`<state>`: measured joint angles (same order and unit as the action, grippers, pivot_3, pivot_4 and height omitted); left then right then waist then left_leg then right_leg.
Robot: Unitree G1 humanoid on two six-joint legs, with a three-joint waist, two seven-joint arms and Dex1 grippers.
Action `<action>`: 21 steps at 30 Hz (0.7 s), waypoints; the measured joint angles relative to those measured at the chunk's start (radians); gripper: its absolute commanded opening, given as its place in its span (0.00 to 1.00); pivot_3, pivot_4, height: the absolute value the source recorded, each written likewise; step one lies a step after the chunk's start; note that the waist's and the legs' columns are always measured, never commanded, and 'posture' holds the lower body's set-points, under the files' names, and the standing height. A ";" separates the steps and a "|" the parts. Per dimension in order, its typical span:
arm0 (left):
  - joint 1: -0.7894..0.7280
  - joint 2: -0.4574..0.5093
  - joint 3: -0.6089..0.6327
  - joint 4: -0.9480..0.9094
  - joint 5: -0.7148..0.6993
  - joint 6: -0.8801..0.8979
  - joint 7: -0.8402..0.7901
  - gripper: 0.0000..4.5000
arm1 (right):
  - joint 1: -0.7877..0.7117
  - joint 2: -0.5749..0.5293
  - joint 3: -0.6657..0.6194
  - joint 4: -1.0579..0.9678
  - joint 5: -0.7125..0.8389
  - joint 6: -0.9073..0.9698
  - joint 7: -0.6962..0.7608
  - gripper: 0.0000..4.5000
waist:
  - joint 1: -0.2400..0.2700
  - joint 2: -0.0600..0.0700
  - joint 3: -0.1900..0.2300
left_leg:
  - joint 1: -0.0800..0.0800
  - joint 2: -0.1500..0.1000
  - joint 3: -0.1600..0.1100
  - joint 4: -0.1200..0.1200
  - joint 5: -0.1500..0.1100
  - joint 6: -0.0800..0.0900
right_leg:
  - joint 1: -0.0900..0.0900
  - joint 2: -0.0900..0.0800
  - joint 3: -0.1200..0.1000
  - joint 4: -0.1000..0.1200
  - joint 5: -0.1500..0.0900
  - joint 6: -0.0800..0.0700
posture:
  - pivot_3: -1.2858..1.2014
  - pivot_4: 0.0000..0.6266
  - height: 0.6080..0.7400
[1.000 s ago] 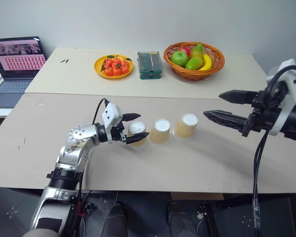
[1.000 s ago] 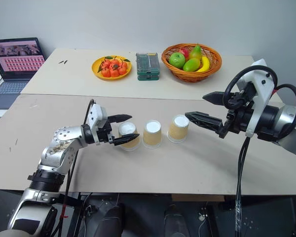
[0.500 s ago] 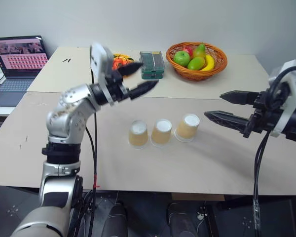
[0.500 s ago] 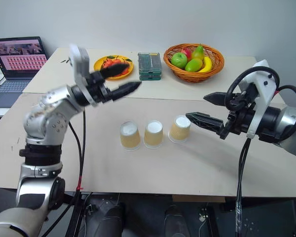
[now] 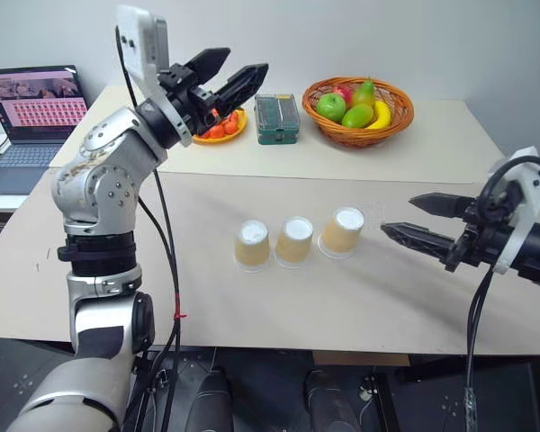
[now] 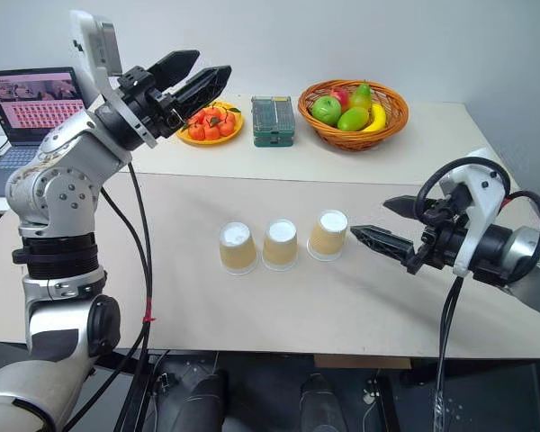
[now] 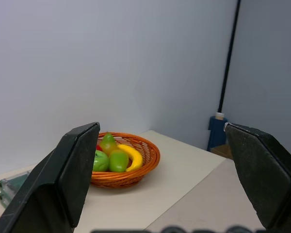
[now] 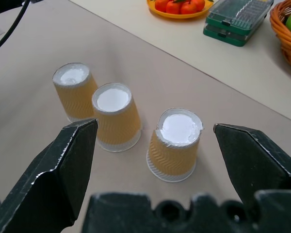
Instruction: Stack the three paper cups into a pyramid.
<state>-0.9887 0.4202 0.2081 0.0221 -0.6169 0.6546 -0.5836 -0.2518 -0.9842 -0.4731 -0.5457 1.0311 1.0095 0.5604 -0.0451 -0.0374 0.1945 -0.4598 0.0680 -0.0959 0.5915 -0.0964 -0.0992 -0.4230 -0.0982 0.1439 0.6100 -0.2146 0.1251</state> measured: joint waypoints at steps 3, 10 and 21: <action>0.002 0.000 0.000 -0.011 0.003 0.002 0.028 0.98 | 0.001 0.028 0.033 0.022 -0.025 -0.018 0.005 1.00 | 0.000 0.000 0.000 | 0.000 0.000 0.000 0.000 0.000 0.000 | 0.000 0.000 0.000 0.000 0.000 0.000 | 0.52 0.24 1.00; 0.038 0.003 -0.003 -0.069 0.024 0.017 0.101 0.98 | 0.000 0.120 0.177 0.145 -0.196 -0.163 0.045 1.00 | -0.001 0.000 0.000 | 0.000 0.000 0.000 0.000 0.000 0.000 | 0.000 0.000 0.000 0.000 0.000 0.000 | 0.52 0.24 1.00; 0.102 0.007 0.007 -0.170 0.025 0.093 0.205 0.98 | -0.018 0.197 0.285 0.365 -0.397 -0.343 0.154 1.00 | -0.001 0.000 0.000 | 0.000 0.000 0.000 0.000 0.001 0.000 | 0.000 0.001 0.000 0.001 0.000 0.001 | 0.52 0.24 1.00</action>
<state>-0.8865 0.4270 0.2152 -0.1483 -0.5924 0.7480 -0.3787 -0.2699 -0.7870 -0.1884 -0.1806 0.6345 0.6666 0.7143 -0.0458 -0.0374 0.1946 -0.4597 0.0681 -0.0962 0.5913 -0.0955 -0.0996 -0.4227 -0.0977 0.1438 0.6108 -0.2141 0.1260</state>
